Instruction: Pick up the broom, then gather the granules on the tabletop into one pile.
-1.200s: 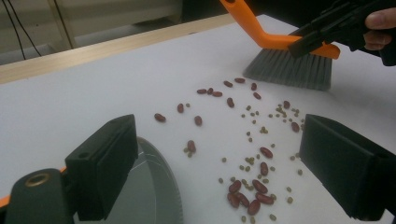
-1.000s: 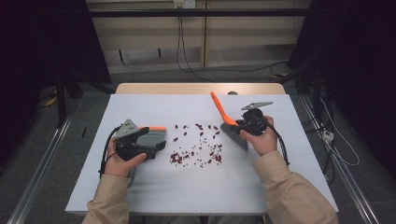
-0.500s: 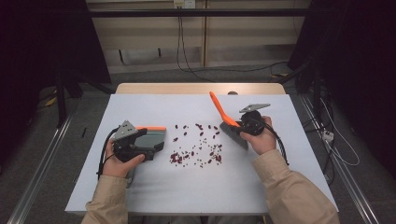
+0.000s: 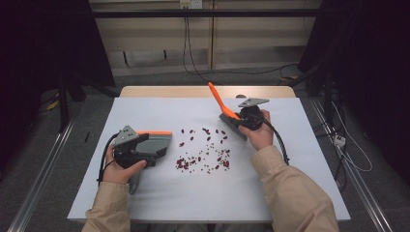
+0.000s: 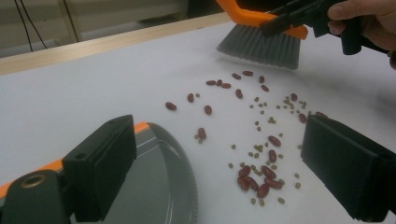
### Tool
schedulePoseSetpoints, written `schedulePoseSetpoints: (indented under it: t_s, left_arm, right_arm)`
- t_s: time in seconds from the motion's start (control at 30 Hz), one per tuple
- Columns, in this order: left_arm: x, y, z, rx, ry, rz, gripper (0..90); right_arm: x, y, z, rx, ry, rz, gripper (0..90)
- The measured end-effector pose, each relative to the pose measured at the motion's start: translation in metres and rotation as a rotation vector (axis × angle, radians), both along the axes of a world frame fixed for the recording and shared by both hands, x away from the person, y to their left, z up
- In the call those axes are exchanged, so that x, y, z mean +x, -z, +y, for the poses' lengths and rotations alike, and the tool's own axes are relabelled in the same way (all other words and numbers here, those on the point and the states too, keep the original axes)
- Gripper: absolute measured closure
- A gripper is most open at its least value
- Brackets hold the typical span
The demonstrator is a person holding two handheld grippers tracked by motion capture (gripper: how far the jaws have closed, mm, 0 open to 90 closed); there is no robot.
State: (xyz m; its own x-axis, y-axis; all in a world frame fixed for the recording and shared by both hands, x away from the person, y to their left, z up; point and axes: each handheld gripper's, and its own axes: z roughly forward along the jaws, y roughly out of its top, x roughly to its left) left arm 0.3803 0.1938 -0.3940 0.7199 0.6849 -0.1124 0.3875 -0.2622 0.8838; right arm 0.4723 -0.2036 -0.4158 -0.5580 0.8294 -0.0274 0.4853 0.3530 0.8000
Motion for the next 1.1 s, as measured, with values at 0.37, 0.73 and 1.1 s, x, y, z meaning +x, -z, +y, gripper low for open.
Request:
schedulePoseSetpoints:
  t_s: [0.37,0.73,1.1]
  left_arm:
    - [-0.002,0.004,0.007,0.029,0.006,0.006,5.3]
    - [-0.004,0.006,0.013,0.032,-0.009,0.007,5.3]
    - [-0.006,0.004,0.018,0.019,-0.026,0.004,5.5]
  right_arm:
    - [0.001,0.007,0.019,-0.09,-0.071,-0.014,71.1]
    - [-0.011,0.005,0.029,-0.13,-0.141,-0.01,71.0]
    - [-0.035,0.004,0.034,-0.131,-0.211,-0.008,70.9]
